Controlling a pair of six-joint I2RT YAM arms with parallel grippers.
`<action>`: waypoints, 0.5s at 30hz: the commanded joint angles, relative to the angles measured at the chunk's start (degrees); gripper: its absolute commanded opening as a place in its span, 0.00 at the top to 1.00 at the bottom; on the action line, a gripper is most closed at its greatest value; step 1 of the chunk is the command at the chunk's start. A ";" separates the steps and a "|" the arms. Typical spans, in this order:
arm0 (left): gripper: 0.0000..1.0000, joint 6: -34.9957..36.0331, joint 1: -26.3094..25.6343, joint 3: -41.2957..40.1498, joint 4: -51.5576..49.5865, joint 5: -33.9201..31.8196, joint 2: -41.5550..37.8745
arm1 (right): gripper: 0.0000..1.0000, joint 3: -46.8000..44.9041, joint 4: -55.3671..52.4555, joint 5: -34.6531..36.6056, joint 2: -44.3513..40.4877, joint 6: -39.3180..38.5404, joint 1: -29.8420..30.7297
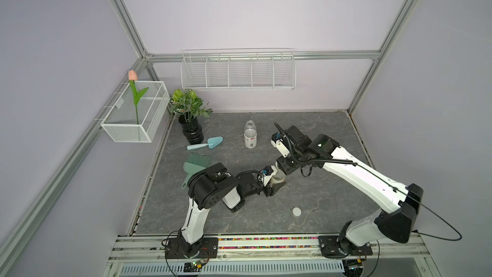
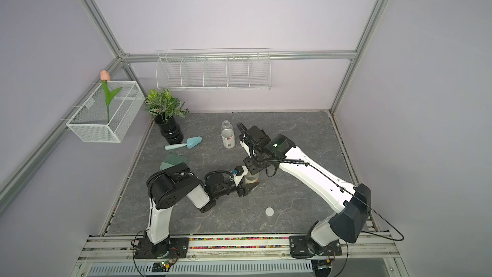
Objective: Screw on the bottle caps
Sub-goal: Screw the bottle cap onto the plastic bottle.
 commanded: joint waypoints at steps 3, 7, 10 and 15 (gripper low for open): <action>0.33 0.15 -0.56 -0.42 -4.99 0.90 1.83 | 0.56 -1.05 1.56 -0.56 -1.18 1.78 -1.74; 0.33 0.15 -0.74 -0.44 -4.99 1.01 1.79 | 0.57 -0.47 1.83 -1.50 -0.79 2.14 -2.31; 0.33 1.10 -1.06 -0.61 -5.00 0.72 1.84 | 0.58 -0.46 2.09 -1.95 -0.58 2.38 -2.75; 0.33 1.70 -1.12 -0.97 -4.82 0.11 1.66 | 0.61 -0.54 2.09 -2.23 -0.92 2.51 -3.00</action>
